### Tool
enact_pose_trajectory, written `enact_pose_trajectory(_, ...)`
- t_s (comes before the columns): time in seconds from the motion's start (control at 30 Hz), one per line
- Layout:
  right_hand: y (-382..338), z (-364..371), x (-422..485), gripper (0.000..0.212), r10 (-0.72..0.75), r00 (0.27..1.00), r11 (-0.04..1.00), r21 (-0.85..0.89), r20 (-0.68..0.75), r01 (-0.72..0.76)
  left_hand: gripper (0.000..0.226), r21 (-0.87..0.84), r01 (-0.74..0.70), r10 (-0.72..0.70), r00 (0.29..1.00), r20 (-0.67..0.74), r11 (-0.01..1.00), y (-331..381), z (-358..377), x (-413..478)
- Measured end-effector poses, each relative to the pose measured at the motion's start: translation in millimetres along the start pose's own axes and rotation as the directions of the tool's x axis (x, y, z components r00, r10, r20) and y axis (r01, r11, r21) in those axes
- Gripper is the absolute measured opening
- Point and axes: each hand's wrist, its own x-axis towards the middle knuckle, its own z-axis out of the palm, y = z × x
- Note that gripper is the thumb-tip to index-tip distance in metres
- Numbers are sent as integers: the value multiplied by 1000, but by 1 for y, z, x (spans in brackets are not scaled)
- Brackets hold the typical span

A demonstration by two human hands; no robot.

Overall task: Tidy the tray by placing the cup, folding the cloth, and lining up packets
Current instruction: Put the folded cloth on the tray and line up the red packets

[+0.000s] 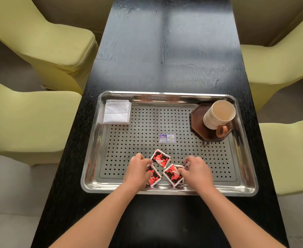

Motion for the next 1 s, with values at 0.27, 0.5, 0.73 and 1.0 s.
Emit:
enact_pose_trajectory(0.27,-10,15,-3,44,-81,990,997,21,118,79,42,-58,85,-90,992,-84,995,-3,0,-9)
enact_pose_trajectory(0.5,-27,29,-11,29,-152,983,982,127,100,139,42,-185,168,-181,982,-58,968,3,5,-13)
enact_pose_trajectory(0.73,-9,20,-8,16,-46,988,955,296,147,1,42,-197,140,-151,987,-45,970,-1,6,-10)
enact_pose_trajectory(1.0,0,9,-3,38,-16,993,998,-66,115,24,41,-133,195,-210,971,-111,972,0,4,-12)
